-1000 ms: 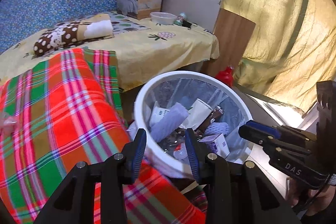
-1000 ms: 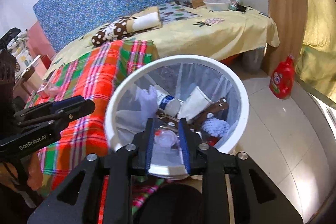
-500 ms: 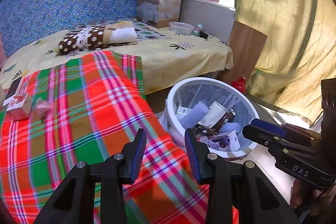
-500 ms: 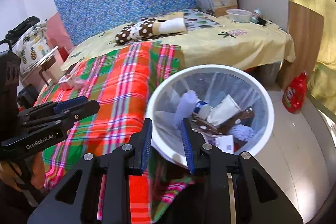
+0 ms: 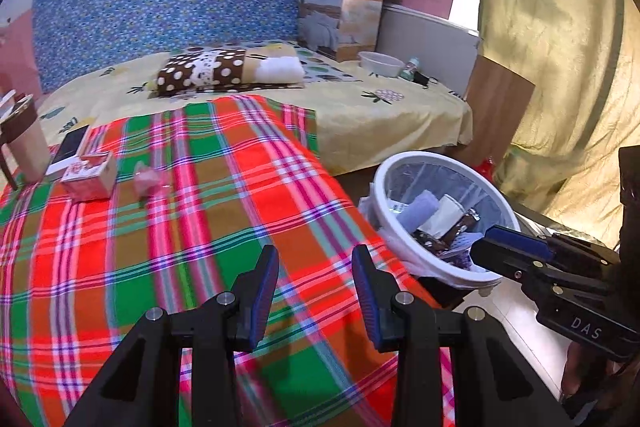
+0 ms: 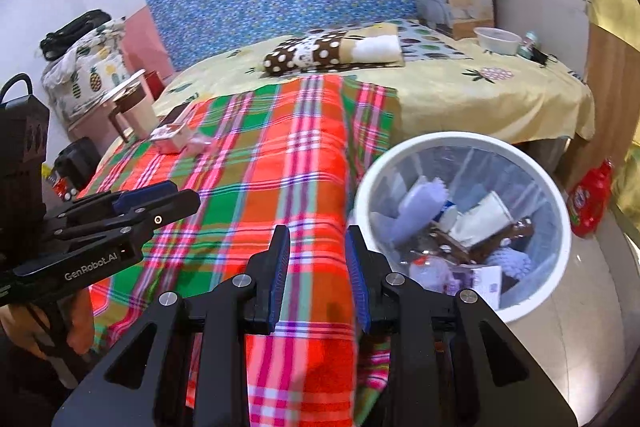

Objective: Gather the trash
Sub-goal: 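Move both open tools back over the remaining trash on the cloth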

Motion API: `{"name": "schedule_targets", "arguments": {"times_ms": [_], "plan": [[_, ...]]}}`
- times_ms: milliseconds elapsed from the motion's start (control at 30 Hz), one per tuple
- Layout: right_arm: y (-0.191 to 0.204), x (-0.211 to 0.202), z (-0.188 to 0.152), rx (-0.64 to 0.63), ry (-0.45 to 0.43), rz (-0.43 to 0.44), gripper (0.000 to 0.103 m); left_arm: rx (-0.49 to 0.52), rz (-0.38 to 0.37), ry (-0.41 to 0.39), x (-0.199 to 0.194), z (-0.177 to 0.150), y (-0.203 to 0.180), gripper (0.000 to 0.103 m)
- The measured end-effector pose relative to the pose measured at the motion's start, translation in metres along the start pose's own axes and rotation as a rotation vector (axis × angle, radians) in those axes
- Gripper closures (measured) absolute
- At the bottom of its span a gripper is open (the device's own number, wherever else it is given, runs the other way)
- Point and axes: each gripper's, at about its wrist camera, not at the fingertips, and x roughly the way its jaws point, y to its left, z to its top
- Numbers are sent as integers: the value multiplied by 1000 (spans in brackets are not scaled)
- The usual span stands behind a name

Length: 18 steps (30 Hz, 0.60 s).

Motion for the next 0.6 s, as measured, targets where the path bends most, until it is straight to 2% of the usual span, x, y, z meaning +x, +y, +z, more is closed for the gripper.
{"name": "schedule_targets", "arguments": {"times_ms": [600], "plan": [[54, 23, 9, -120, 28, 116, 72, -102, 125, 2, -24, -22, 73, 65]]}}
